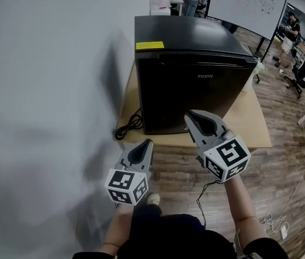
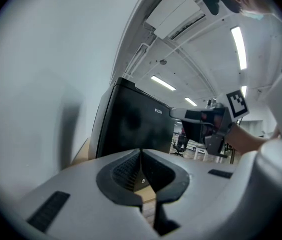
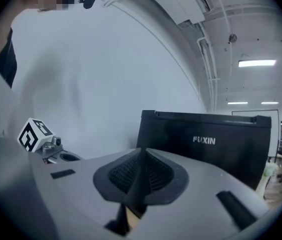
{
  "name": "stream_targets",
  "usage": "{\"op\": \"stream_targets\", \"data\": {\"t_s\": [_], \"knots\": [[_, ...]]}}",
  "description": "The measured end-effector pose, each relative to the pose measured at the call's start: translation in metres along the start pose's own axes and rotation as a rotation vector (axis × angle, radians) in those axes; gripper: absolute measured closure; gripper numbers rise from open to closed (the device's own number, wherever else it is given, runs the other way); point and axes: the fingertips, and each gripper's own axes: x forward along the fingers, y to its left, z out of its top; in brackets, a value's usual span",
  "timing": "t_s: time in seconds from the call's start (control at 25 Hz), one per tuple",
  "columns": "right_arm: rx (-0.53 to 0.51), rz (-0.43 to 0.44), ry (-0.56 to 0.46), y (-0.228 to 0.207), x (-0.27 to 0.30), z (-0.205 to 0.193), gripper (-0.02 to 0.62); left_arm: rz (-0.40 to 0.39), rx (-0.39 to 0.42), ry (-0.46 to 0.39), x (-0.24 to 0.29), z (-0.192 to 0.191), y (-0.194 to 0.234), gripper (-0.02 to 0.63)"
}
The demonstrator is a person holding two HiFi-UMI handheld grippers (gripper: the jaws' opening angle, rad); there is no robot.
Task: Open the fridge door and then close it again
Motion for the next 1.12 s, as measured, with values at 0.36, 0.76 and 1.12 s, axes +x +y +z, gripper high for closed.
{"op": "stream_targets", "data": {"t_s": [0.36, 0.76, 1.12], "knots": [[-0.261, 0.053, 0.023, -0.029, 0.05, 0.054, 0.458, -0.03, -0.006, 0.006, 0.028, 0.01, 0.01, 0.595], [-0.62, 0.181, 0.146, -0.028, 0.103, 0.079, 0.44, -0.022, -0.073, 0.007, 0.044, 0.017, 0.042, 0.595], [-0.783, 0.196, 0.37, -0.036, 0.124, 0.063, 0.466, -0.007, -0.076, 0.021, 0.047, 0.014, 0.056, 0.595]]}}
